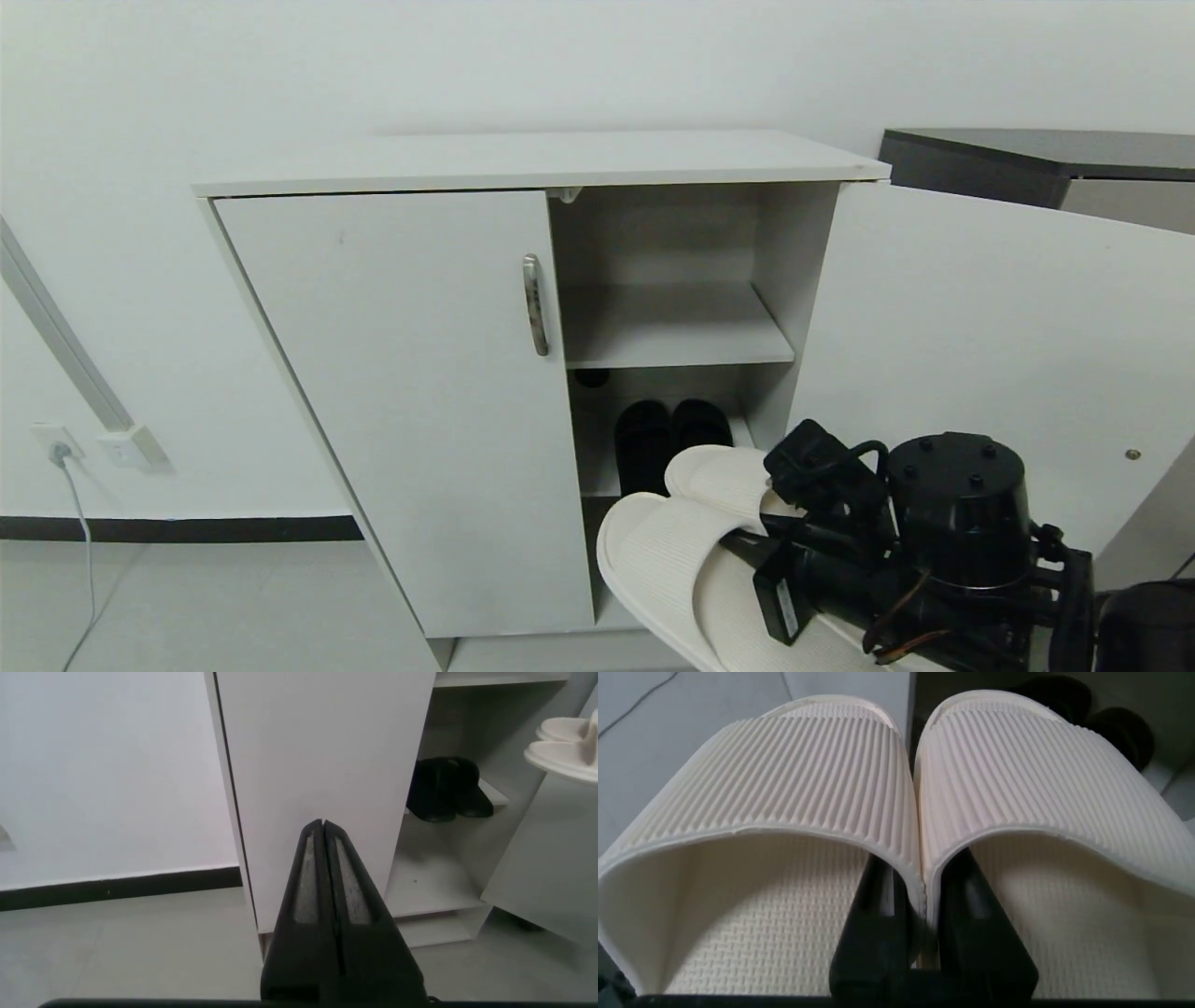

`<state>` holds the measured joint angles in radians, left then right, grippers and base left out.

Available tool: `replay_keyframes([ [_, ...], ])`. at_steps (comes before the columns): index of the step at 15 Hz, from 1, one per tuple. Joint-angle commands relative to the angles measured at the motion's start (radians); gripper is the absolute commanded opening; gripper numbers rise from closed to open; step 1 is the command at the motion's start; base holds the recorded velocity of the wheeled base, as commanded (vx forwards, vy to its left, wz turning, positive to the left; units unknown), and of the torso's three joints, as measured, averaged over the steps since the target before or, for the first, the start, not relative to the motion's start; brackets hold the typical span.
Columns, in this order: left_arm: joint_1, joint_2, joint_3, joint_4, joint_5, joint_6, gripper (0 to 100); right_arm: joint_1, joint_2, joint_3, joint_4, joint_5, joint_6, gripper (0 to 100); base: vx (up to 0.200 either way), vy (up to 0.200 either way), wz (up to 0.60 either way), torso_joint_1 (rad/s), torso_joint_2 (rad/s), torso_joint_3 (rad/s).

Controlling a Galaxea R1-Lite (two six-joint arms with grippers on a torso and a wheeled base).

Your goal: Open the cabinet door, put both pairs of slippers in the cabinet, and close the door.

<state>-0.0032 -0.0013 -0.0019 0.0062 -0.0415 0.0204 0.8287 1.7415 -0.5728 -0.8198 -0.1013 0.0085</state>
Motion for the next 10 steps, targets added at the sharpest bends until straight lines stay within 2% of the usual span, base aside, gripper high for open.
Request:
replay_keyframes([
  [1, 0.000, 0.001, 0.000, 0.000, 0.000, 0.001, 0, 0.078, 0.122, -0.108, 0.002, -0.169, 0.088, 0, 0.000, 0.000, 0.00, 0.000, 0.00, 0.000],
  [2, 0.000, 0.001, 0.000, 0.000, 0.000, 0.001, 0, 0.087, 0.156, -0.134, 0.002, -0.218, 0.110, 0, 0.000, 0.000, 0.00, 0.000, 0.00, 0.000],
  [3, 0.000, 0.001, 0.000, 0.000, 0.000, 0.001, 0, 0.098, 0.222, -0.193, 0.002, -0.328, 0.151, 0, 0.000, 0.000, 0.00, 0.000, 0.00, 0.000],
  [6, 0.000, 0.001, 0.000, 0.000, 0.000, 0.001, 0, 0.093, 0.297, -0.303, 0.018, -0.506, 0.185, 0, 0.000, 0.000, 0.00, 0.000, 0.00, 0.000],
  [8, 0.000, 0.001, -0.001, 0.000, 0.000, 0.001, 0, 0.086, 0.279, -0.378, 0.119, -0.558, 0.215, 0, 0.000, 0.000, 0.00, 0.000, 0.00, 0.000],
  [10, 0.000, 0.001, 0.000, 0.000, 0.000, 0.001, 0, 0.072, 0.256, -0.493, 0.280, -0.601, 0.278, 0, 0.000, 0.000, 0.00, 0.000, 0.00, 0.000],
])
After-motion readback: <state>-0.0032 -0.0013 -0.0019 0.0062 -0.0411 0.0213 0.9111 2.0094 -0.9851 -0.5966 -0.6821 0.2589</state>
